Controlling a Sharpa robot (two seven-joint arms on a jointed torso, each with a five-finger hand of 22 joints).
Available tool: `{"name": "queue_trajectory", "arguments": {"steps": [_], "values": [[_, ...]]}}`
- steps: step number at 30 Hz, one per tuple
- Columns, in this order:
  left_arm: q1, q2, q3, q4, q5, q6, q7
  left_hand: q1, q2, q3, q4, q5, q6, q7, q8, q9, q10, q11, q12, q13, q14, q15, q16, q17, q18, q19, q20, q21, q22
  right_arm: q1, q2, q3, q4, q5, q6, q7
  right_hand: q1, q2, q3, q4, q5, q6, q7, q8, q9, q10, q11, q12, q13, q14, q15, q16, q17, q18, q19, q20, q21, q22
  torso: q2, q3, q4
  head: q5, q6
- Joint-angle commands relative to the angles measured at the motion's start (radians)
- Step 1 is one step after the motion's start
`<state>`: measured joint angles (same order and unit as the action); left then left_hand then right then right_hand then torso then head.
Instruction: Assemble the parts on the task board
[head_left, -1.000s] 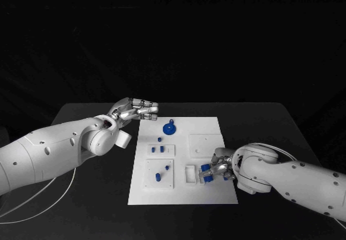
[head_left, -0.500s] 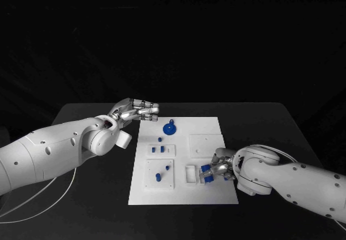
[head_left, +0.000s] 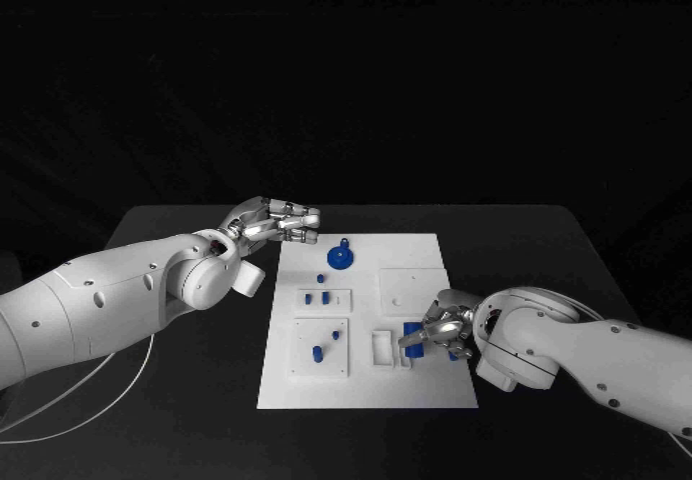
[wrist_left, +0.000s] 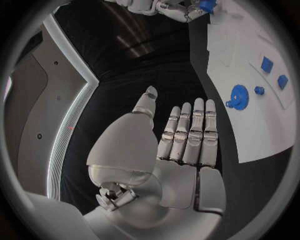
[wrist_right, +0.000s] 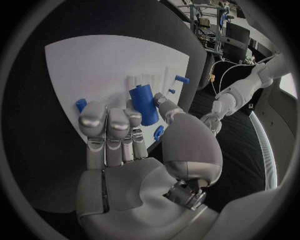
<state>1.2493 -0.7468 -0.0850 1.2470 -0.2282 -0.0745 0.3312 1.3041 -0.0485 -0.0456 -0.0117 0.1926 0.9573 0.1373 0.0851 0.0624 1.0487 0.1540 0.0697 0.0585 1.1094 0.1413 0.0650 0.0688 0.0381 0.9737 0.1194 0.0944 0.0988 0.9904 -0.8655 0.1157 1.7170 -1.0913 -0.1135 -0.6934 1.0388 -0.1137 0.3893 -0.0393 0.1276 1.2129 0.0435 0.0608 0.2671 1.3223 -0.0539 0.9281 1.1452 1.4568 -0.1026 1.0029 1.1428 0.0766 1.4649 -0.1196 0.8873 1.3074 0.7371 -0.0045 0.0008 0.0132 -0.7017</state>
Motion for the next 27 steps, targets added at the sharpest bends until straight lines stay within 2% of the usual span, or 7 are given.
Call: {"name": "queue_trajectory", "arguments": {"steps": [1,11,20,27], "values": [[0.000,0.003,0.000,0.001,-0.004,0.026,-0.001,0.004,-0.015,0.002,0.015,-0.006,0.000,0.005,0.005,0.001,-0.011,0.001,-0.002,0.001,-0.003,0.000,-0.002,0.000,0.001,-0.005,0.005,0.004,-0.002,0.002,0.004,0.001,0.008,0.053,0.000,-0.024,0.035,0.041,-0.010,0.003,0.000,0.027,-0.020,0.003,0.002,0.007,0.001,-0.003,-0.002,0.005,-0.001,0.004,0.002,-0.019,0.047,-0.004,0.004,0.113,0.000,-0.0007,0.0010,0.001,-0.003],[0.000,0.005,0.000,0.000,-0.005,0.029,-0.004,-0.002,-0.014,-0.001,0.025,-0.011,0.003,0.006,0.006,0.001,-0.010,0.001,-0.002,0.001,-0.003,0.000,-0.002,0.000,0.001,-0.005,0.005,0.004,-0.004,0.004,0.041,0.000,-0.013,0.060,0.025,-0.029,0.037,0.044,-0.019,0.003,0.005,0.029,-0.021,0.003,0.004,0.006,0.001,-0.006,-0.003,0.005,-0.001,0.004,0.004,-0.020,0.046,-0.005,0.002,0.112,0.000,-0.0005,0.0006,0.004,-0.005],[0.000,0.007,0.000,-0.001,-0.005,0.033,-0.008,-0.004,-0.019,0.001,0.037,-0.014,0.004,0.008,0.005,0.001,-0.011,0.002,-0.002,0.001,-0.004,0.000,-0.002,0.000,0.001,-0.005,0.005,0.005,-0.006,0.004,0.072,-0.015,-0.043,0.042,0.053,-0.033,0.033,0.051,-0.034,0.001,0.012,0.028,-0.021,0.003,0.005,0.004,0.001,-0.010,-0.004,0.005,0.000,0.001,0.006,-0.020,0.044,-0.004,0.001,0.112,0.000,-0.0006,0.0009,0.007,-0.008],[0.000,0.006,0.000,0.000,-0.005,0.039,-0.013,-0.012,-0.033,0.008,0.067,-0.016,0.004,0.013,0.005,0.001,-0.013,0.002,-0.002,0.001,-0.006,0.001,-0.002,0.000,0.002,-0.004,0.005,0.007,-0.008,0.004,0.086,-0.023,-0.055,-0.036,0.088,-0.036,0.023,0.058,-0.050,0.005,0.013,0.027,-0.020,0.003,0.005,0.003,0.002,-0.015,-0.007,0.005,0.000,-0.004,0.005,-0.021,0.043,-0.003,-0.005,0.110,0.001,0.0003,0.0011,0.011,-0.008]]}}
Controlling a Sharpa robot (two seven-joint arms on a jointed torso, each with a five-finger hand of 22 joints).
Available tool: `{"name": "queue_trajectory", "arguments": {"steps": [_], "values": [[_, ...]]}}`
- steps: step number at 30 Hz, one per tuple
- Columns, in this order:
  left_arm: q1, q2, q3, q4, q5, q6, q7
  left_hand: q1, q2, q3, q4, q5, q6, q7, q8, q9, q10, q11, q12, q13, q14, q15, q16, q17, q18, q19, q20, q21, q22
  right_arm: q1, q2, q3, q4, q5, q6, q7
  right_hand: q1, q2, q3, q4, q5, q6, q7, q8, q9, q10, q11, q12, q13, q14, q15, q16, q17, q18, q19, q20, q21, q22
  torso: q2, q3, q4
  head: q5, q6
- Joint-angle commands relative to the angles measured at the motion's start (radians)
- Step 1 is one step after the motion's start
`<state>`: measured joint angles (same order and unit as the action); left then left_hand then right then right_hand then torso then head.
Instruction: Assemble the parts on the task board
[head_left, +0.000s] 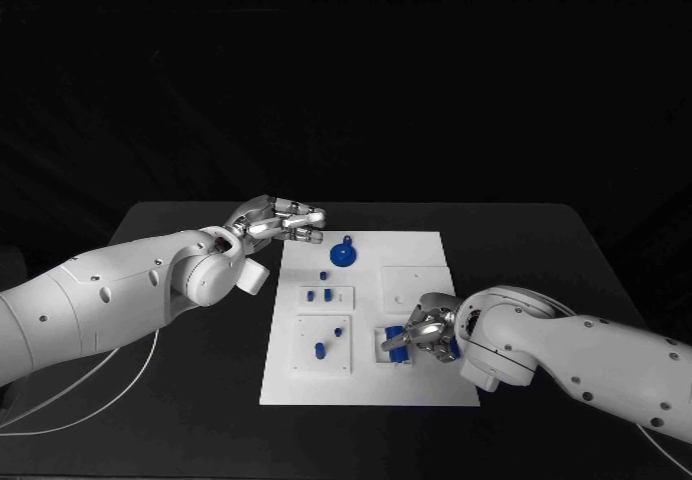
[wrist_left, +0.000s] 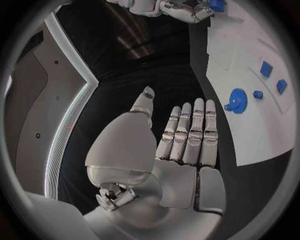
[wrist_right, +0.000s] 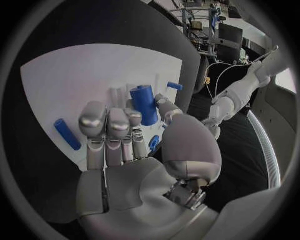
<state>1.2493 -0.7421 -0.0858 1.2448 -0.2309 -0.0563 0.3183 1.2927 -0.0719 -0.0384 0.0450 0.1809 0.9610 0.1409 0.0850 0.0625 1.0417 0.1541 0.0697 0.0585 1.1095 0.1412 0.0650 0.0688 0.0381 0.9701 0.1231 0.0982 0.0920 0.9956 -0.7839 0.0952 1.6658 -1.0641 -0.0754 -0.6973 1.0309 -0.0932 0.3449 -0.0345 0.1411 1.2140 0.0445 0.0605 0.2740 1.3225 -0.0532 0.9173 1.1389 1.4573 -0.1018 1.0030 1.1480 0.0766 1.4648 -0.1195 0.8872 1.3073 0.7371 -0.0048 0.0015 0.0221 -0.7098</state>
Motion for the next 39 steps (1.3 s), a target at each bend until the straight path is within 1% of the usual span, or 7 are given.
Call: {"name": "queue_trajectory", "arguments": {"steps": [1,14,20,24,29,36,39], "values": [[0.000,0.001,0.000,0.002,-0.002,0.022,-0.001,-0.001,-0.012,0.003,0.016,-0.005,0.000,0.010,0.005,0.001,-0.006,0.002,-0.001,0.001,-0.006,0.001,-0.002,0.000,0.003,-0.001,0.002,0.004,-0.002,-0.001,0.006,-0.003,-0.004,-0.066,0.051,-0.032,0.030,0.037,-0.007,0.001,0.000,0.026,-0.021,0.003,-0.002,0.002,0.001,-0.005,-0.002,0.004,0.000,-0.005,0.000,-0.021,0.042,-0.004,-0.006,0.110,0.001,0.0007,0.0002,0.002,0.000],[0.000,0.002,0.000,0.003,-0.003,0.029,-0.008,-0.020,-0.007,0.000,0.033,-0.006,-0.003,0.012,0.004,0.001,-0.010,0.003,-0.002,0.001,-0.010,0.002,-0.002,-0.001,0.003,-0.002,0.003,0.005,-0.003,-0.001,0.028,-0.006,-0.023,-0.095,0.056,-0.032,0.025,0.029,-0.019,0.026,-0.006,0.029,-0.021,0.003,-0.001,0.003,0.002,-0.007,-0.002,0.005,0.000,-0.009,0.001,-0.021,0.043,-0.004,-0.009,0.110,0.001,-0.0009,0.0008,0.009,-0.003],[0.001,0.001,0.000,0.004,-0.003,0.029,-0.012,-0.023,-0.007,0.001,0.036,-0.006,-0.003,0.012,0.004,0.001,-0.011,0.004,-0.002,0.001,-0.010,0.003,-0.002,0.000,0.003,-0.002,0.003,0.005,-0.004,-0.001,0.040,-0.009,-0.038,-0.098,0.054,-0.031,0.024,0.011,-0.015,0.065,-0.046,0.030,-0.020,0.003,0.000,0.004,0.002,-0.008,-0.002,0.005,0.000,-0.012,0.002,-0.021,0.044,-0.004,-0.011,0.110,0.001,-0.0006,0.0019,0.013,-0.004],[0.001,0.000,0.000,0.004,-0.003,0.030,-0.014,-0.026,-0.008,0.002,0.039,-0.007,-0.004,0.014,0.005,0.001,-0.011,0.004,-0.002,0.001,-0.011,0.003,-0.002,0.000,0.004,-0.002,0.003,0.005,-0.004,-0.001,0.045,-0.010,-0.044,-0.098,0.048,-0.030,0.009,-0.022,-0.012,0.123,-0.087,0.033,-0.019,0.004,0.002,0.004,0.004,-0.009,-0.002,0.006,0.001,-0.013,0.003,-0.021,0.044,-0.003,-0.012,0.110,0.001,-0.0004,0.0005,0.014,-0.004],[0.001,0.000,0.000,0.004,-0.004,0.031,-0.016,-0.027,-0.007,0.002,0.041,-0.007,-0.004,0.016,0.005,0.001,-0.012,0.004,-0.002,0.001,-0.011,0.003,-0.002,0.000,0.004,-0.002,0.004,0.006,-0.004,-0.001,0.053,-0.011,-0.050,-0.099,0.043,-0.029,-0.017,-0.063,-0.020,0.197,-0.093,0.036,-0.016,0.004,-0.001,0.005,0.004,-0.013,-0.002,0.005,-0.001,-0.015,0.005,-0.022,0.044,-0.007,-0.014,0.109,0.001,0.0004,-0.0013,0.017,-0.004],[0.001,0.002,0.000,0.004,-0.005,0.033,-0.019,-0.027,-0.004,0.002,0.040,-0.007,-0.004,0.017,0.005,0.001,-0.012,0.004,-0.002,0.001,-0.012,0.003,-0.002,-0.001,0.005,-0.001,0.004,0.006,-0.004,-0.001,0.062,-0.012,-0.057,-0.098,0.043,-0.028,0.017,-0.081,-0.150,0.318,-0.092,0.028,-0.016,0.004,-0.004,0.003,0.004,-0.026,-0.005,0.005,-0.003,-0.022,0.008,-0.023,0.044,-0.010,-0.020,0.108,0.000,0.0013,-0.0013,0.018,-0.001],[0.001,0.002,0.000,0.004,-0.006,0.033,-0.020,-0.027,-0.004,0.002,0.040,-0.007,-0.004,0.017,0.005,0.001,-0.012,0.004,-0.002,0.001,-0.012,0.003,-0.002,-0.001,0.005,-0.001,0.004,0.006,-0.004,-0.001,0.064,-0.012,-0.058,-0.097,0.046,-0.027,0.012,-0.087,-0.159,0.319,-0.092,0.027,-0.015,0.004,-0.005,0.003,0.005,-0.027,-0.004,0.005,-0.003,-0.023,0.009,-0.023,0.044,-0.010,-0.023,0.108,0.001,0.0006,-0.0014,0.017,-0.001]]}}
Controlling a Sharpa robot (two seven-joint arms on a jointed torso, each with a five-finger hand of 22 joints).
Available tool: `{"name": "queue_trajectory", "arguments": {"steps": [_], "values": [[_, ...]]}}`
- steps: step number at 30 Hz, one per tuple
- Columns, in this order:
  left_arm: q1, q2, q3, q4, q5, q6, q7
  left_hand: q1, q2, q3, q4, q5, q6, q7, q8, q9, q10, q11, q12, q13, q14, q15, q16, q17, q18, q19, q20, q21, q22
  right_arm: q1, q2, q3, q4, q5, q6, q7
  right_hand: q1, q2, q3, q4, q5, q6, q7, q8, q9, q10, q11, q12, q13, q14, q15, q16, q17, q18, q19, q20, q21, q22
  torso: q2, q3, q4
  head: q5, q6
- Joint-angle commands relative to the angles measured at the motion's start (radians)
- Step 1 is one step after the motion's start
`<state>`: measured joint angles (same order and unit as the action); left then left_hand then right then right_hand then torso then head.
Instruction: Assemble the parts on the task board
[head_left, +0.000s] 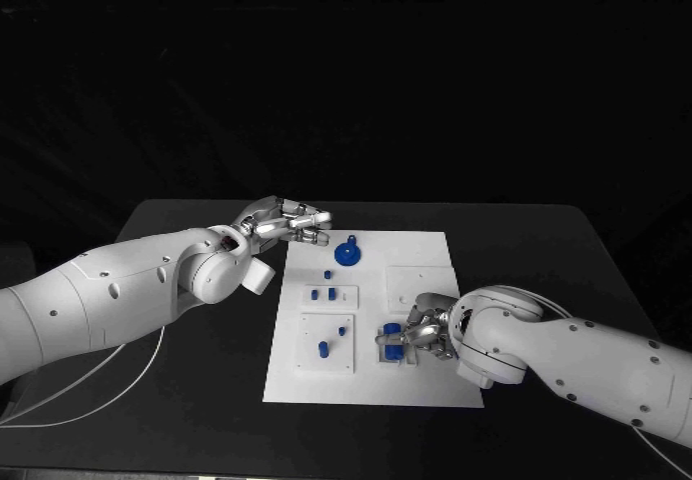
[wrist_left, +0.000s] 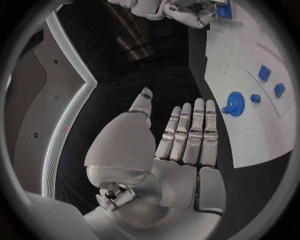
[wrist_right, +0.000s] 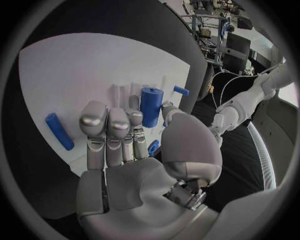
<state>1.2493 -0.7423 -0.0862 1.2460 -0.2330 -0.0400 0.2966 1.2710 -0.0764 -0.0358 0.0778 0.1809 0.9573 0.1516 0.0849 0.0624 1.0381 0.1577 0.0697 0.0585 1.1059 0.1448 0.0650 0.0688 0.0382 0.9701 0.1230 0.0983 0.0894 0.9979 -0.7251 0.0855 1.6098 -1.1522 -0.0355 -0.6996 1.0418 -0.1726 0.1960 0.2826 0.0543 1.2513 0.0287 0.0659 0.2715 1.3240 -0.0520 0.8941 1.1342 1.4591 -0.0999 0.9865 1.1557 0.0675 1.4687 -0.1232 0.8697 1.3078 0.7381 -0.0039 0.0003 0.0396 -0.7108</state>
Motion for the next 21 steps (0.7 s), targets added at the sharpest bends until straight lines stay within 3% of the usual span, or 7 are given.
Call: {"name": "queue_trajectory", "arguments": {"steps": [1,7,14,21], "values": [[0.000,0.003,0.001,0.002,-0.004,0.017,0.001,-0.006,0.001,0.000,0.007,-0.007,-0.001,0.007,0.005,0.001,-0.009,0.001,-0.002,0.001,-0.009,0.000,-0.002,-0.001,0.005,-0.001,0.004,0.006,-0.002,-0.003,0.006,-0.003,-0.002,-0.008,0.007,-0.025,0.000,-0.008,-0.012,0.002,-0.005,-0.010,0.000,-0.001,-0.002,0.001,0.004,-0.004,0.001,0.004,-0.005,-0.007,0.001,-0.014,0.040,-0.006,-0.005,0.107,0.000,-0.0002,-0.0002,-0.001,0.000],[0.000,0.003,0.001,0.002,-0.004,0.016,0.000,-0.006,0.001,0.000,0.007,-0.007,-0.001,0.007,0.005,0.001,-0.009,0.001,-0.002,0.001,-0.009,0.000,-0.002,-0.001,0.005,-0.001,0.004,0.006,-0.002,-0.003,0.006,-0.005,-0.003,-0.005,0.009,-0.023,-0.002,-0.007,-0.024,0.003,-0.005,-0.011,0.000,-0.001,-0.002,0.001,0.004,-0.006,0.001,0.004,-0.005,-0.010,0.002,-0.014,0.040,-0.006,-0.007,0.107,0.000,0.0002,0.0002,0.000,-0.002],[0.000,0.002,0.001,0.001,-0.006,0.016,-0.003,-0.006,0.002,-0.001,0.005,-0.007,-0.001,0.007,0.006,0.001,-0.010,0.001,-0.002,0.001,-0.009,0.000,-0.002,0.000,0.005,-0.001,0.004,0.007,-0.002,-0.004,0.005,-0.006,-0.001,-0.003,0.007,-0.021,0.016,0.000,0.006,-0.007,-0.005,-0.009,0.001,-0.001,-0.001,0.002,0.004,-0.006,0.003,0.005,-0.005,-0.012,0.004,-0.014,0.041,-0.005,-0.008,0.107,0.000,0.0004,0.0003,0.001,-0.004],[0.000,0.003,0.000,0.000,-0.007,0.017,-0.004,-0.006,0.002,-0.001,0.005,-0.007,-0.001,0.007,0.006,0.001,-0.010,0.001,-0.002,0.001,-0.009,0.000,-0.002,0.000,0.005,-0.001,0.004,0.007,-0.002,-0.004,0.003,-0.006,0.000,-0.002,0.004,-0.016,0.004,-0.019,-0.014,0.003,-0.005,-0.010,0.001,-0.001,-0.001,0.001,0.004,-0.007,0.003,0.005,-0.005,-0.014,0.004,-0.014,0.041,-0.006,-0.009,0.107,0.000,0.0002,0.0001,0.003,-0.005]]}}
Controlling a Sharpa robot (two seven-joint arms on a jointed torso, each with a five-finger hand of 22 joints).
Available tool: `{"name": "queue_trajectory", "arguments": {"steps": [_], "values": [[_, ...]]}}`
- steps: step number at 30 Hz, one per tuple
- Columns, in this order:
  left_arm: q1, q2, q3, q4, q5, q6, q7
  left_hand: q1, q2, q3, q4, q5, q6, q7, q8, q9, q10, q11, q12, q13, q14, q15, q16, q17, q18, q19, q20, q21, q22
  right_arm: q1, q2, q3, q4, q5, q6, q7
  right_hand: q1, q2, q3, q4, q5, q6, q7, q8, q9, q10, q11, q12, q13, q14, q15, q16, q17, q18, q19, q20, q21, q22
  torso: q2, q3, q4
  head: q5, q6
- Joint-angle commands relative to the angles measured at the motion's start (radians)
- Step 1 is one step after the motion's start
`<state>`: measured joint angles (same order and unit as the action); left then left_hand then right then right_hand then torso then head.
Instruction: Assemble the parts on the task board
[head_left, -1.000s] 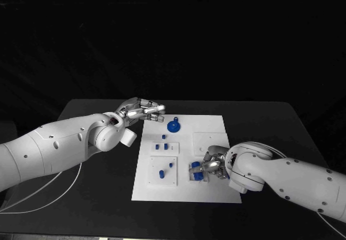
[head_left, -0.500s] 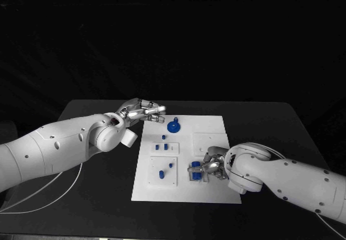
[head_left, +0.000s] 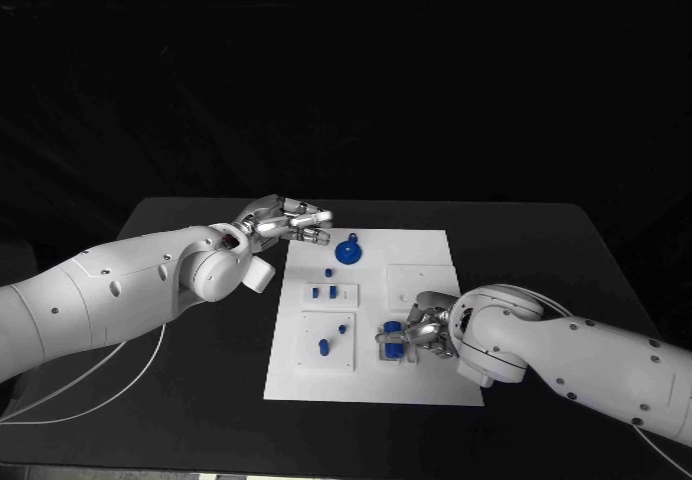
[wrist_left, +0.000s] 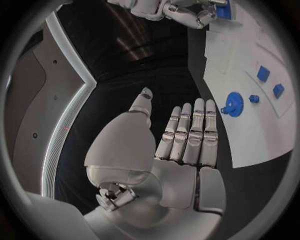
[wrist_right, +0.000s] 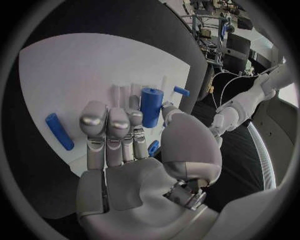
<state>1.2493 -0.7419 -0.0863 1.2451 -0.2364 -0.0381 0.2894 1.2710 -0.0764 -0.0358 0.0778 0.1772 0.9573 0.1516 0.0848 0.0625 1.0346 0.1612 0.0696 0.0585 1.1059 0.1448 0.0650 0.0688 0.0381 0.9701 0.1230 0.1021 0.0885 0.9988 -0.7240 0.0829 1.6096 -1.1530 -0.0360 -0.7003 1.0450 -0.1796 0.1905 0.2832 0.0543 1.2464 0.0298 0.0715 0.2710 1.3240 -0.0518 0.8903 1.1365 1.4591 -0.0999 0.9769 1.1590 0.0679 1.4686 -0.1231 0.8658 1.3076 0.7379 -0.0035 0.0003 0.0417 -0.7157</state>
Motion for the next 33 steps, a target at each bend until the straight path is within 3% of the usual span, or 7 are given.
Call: {"name": "queue_trajectory", "arguments": {"steps": [1,8,13,25,33], "values": [[0.000,0.002,0.001,0.001,-0.004,0.015,0.003,-0.006,0.002,-0.001,0.005,-0.003,-0.001,0.007,0.006,0.001,-0.006,-0.003,-0.002,0.001,-0.009,0.000,-0.002,0.000,0.005,-0.001,0.004,0.003,-0.001,-0.005,0.002,-0.004,0.001,0.000,0.005,-0.015,0.000,-0.013,-0.011,0.003,-0.005,-0.006,-0.001,-0.007,-0.001,0.002,0.004,-0.003,0.001,0.005,-0.005,-0.004,0.001,-0.014,0.041,-0.006,-0.005,0.107,0.000,-0.0002,0.0001,0.001,-0.001],[0.001,0.002,0.001,-0.001,-0.006,0.015,0.001,-0.006,0.003,-0.002,0.001,-0.002,0.000,0.007,0.006,0.001,-0.006,-0.003,-0.002,0.001,-0.009,0.000,-0.002,0.000,0.006,-0.001,0.004,0.004,-0.001,-0.005,-0.001,-0.004,0.008,0.003,0.006,-0.011,0.028,0.012,0.007,-0.016,-0.002,-0.002,0.000,-0.007,0.004,0.003,0.004,0.001,0.004,0.007,-0.004,-0.001,0.004,-0.014,0.042,-0.003,0.000,0.109,0.000,-0.0004,0.0006,0.002,-0.002],[0.001,0.002,0.001,-0.002,-0.007,0.016,0.000,-0.006,0.003,-0.002,0.001,-0.002,0.000,0.007,0.006,0.001,-0.006,-0.003,-0.002,0.001,-0.009,0.000,-0.002,0.000,0.006,-0.001,0.004,0.004,-0.001,-0.006,-0.004,-0.004,0.011,0.004,0.006,-0.010,0.026,0.014,0.012,-0.031,-0.001,-0.002,0.000,-0.007,0.008,0.003,0.005,0.003,0.004,0.006,-0.003,-0.002,0.003,-0.013,0.042,-0.002,0.000,0.109,0.000,-0.0004,0.0002,0.004,-0.004],[0.001,0.003,0.001,-0.003,-0.009,0.017,-0.002,-0.006,0.003,-0.002,0.001,-0.002,0.000,0.007,0.006,0.001,-0.006,-0.003,-0.002,0.001,-0.009,0.000,-0.002,0.000,0.006,-0.001,0.004,0.004,-0.001,-0.007,-0.008,-0.004,0.020,0.004,0.004,-0.007,0.017,0.007,0.010,-0.029,-0.002,-0.004,0.000,-0.007,0.013,0.001,0.005,0.003,0.001,0.006,-0.003,-0.002,0.001,-0.012,0.042,-0.002,0.000,0.109,0.000,-0.0001,0.0003,0.008,-0.005],[0.001,0.004,0.001,-0.004,-0.009,0.018,-0.004,-0.007,0.003,-0.002,0.000,-0.002,-0.001,0.009,0.005,0.001,-0.008,-0.002,-0.002,0.001,-0.010,0.000,-0.002,0.000,0.006,-0.002,0.004,0.005,-0.002,-0.007,-0.010,-0.004,0.022,0.004,-0.003,-0.006,0.015,-0.015,-0.009,-0.001,-0.004,-0.008,0.000,-0.007,0.014,-0.001,0.005,0.000,-0.002,0.005,-0.004,-0.006,-0.001,-0.011,0.041,-0.003,-0.007,0.107,0.000,0.0000,0.0004,0.009,-0.007]]}}
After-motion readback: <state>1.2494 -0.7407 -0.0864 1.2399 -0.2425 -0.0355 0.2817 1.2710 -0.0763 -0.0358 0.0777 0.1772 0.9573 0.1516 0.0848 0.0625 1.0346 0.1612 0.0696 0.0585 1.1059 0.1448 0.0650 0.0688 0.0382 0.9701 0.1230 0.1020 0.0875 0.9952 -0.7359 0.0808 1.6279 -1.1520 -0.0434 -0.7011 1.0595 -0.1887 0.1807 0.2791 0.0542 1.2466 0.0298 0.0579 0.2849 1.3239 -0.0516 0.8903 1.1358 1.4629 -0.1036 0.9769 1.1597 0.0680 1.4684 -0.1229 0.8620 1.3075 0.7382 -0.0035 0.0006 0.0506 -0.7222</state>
